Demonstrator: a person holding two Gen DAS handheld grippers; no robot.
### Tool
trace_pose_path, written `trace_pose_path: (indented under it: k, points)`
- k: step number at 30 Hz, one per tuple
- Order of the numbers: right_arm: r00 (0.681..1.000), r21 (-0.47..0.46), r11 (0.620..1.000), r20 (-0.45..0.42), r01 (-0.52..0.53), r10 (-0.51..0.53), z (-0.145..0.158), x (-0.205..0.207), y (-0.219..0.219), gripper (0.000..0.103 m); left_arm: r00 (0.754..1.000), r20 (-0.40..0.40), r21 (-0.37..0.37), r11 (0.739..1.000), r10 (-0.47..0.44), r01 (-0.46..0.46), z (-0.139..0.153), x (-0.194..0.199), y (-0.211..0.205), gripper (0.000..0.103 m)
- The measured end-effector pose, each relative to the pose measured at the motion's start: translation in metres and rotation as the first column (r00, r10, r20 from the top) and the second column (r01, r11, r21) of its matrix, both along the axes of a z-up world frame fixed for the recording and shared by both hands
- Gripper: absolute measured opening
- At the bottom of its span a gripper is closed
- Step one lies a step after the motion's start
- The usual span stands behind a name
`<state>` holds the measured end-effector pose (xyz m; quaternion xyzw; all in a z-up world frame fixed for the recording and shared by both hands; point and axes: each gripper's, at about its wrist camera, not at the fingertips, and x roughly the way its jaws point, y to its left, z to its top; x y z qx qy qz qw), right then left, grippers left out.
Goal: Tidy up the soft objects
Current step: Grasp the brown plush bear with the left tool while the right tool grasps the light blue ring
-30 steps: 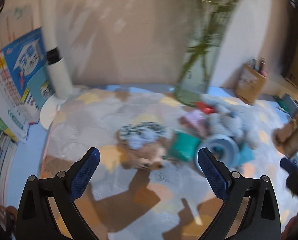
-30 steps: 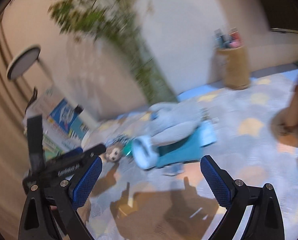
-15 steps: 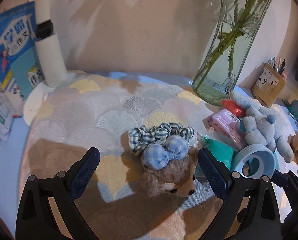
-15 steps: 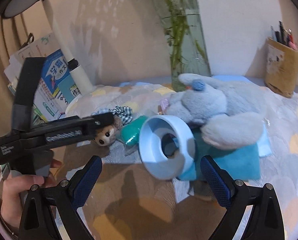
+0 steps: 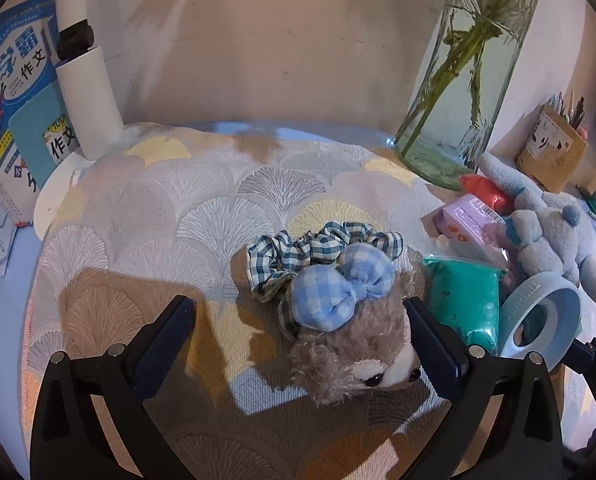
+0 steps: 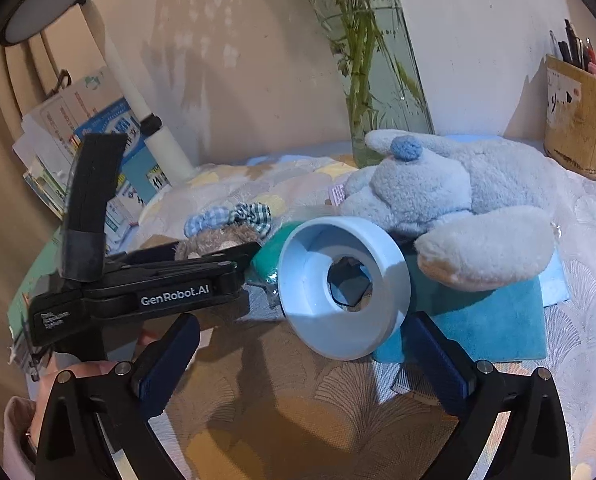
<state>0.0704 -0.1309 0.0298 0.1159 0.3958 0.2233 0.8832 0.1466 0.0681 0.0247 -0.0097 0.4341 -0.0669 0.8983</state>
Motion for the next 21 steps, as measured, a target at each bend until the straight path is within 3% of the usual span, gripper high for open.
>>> trace_pose_path:
  k: [2,3,5,6,8,10,16,21]
  points:
    - [1.0,0.043,0.999,0.012,0.014,-0.014,0.002,-0.001,-0.007,0.102,1.0,0.013,-0.034,0.999,-0.02,0.021,0.002,-0.001,0.002,0.1]
    - [1.0,0.056,0.998,0.014,0.022,-0.022,0.001,-0.001,-0.009,0.096,0.999,0.024,-0.063,0.997,-0.031,0.033,0.003,-0.003,0.003,0.098]
    - [0.999,0.076,0.997,0.009,0.033,-0.034,0.0,0.0,-0.012,0.08,0.997,0.048,-0.113,0.992,-0.053,0.058,0.006,-0.003,0.003,0.078]
    - [0.999,0.081,0.996,0.001,0.038,-0.039,-0.001,0.001,-0.013,0.068,0.997,0.058,-0.124,0.99,-0.059,0.066,0.007,-0.004,0.004,0.052]
    - [0.999,0.089,0.995,-0.014,0.054,-0.053,-0.003,0.003,-0.017,0.05,0.995,0.074,-0.13,0.988,-0.072,0.081,0.009,-0.006,0.003,0.043]
    - [0.999,0.117,0.992,-0.014,0.049,-0.048,-0.003,0.002,-0.02,0.02,0.992,0.098,-0.127,0.988,-0.08,0.092,0.013,-0.008,0.001,0.042]
    - [0.999,0.118,0.992,0.023,0.038,-0.041,0.001,-0.002,-0.017,0.019,0.988,0.139,-0.147,0.985,-0.065,0.085,0.018,-0.013,0.005,0.042]
    - [0.997,0.171,0.984,0.065,0.039,-0.051,0.006,-0.007,-0.025,0.019,0.978,0.203,-0.167,0.982,-0.048,0.083,0.025,-0.022,0.011,0.042]
